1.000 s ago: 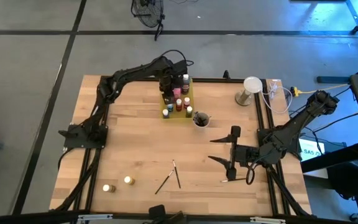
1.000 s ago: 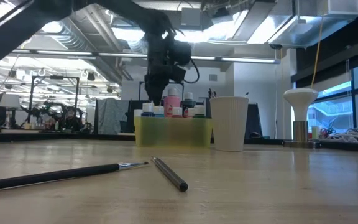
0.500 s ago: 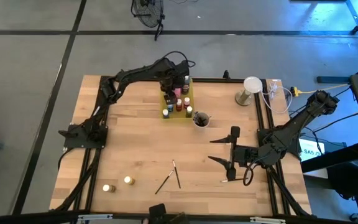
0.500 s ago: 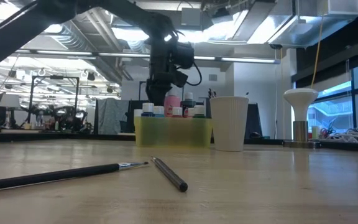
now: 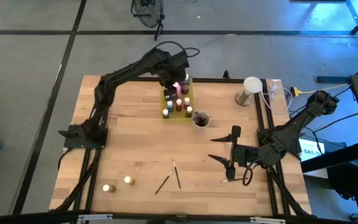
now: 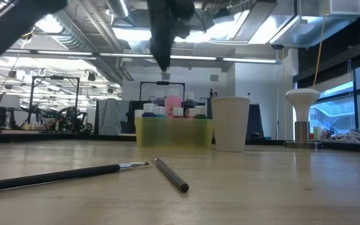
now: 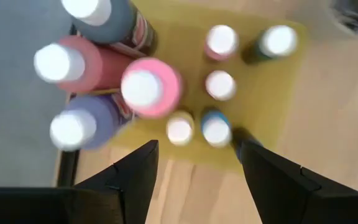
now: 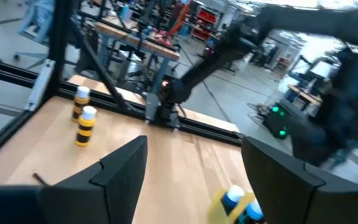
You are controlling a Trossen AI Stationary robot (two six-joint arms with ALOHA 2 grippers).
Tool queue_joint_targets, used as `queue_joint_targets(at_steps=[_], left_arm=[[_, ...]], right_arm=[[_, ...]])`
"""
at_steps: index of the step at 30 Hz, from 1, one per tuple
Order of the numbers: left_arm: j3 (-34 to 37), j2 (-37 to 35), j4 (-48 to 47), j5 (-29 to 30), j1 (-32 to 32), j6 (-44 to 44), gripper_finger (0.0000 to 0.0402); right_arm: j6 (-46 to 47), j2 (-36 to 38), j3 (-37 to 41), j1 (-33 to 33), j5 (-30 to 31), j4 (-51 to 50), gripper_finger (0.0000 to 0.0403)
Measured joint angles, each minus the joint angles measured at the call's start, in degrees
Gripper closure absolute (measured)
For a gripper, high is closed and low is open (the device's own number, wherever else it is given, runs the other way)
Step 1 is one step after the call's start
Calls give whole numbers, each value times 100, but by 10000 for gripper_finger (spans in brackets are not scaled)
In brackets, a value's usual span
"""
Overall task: Pick & Place Paint Supplies
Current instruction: Put the black paintbrush into the white cup
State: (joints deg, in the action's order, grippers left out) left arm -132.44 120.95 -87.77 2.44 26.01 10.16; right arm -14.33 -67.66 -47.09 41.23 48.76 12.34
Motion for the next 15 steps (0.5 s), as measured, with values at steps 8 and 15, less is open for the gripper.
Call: queue_joint_targets(at_steps=[8,15], left_arm=[[2,-856,-229,-224,-428,-579,176],[2,-1252,-227,-394,-1210,-1010,176]], right_arm=[[92,0,0,-2,569,-250,139],[675,-2,0,-1,567,-744,139]])
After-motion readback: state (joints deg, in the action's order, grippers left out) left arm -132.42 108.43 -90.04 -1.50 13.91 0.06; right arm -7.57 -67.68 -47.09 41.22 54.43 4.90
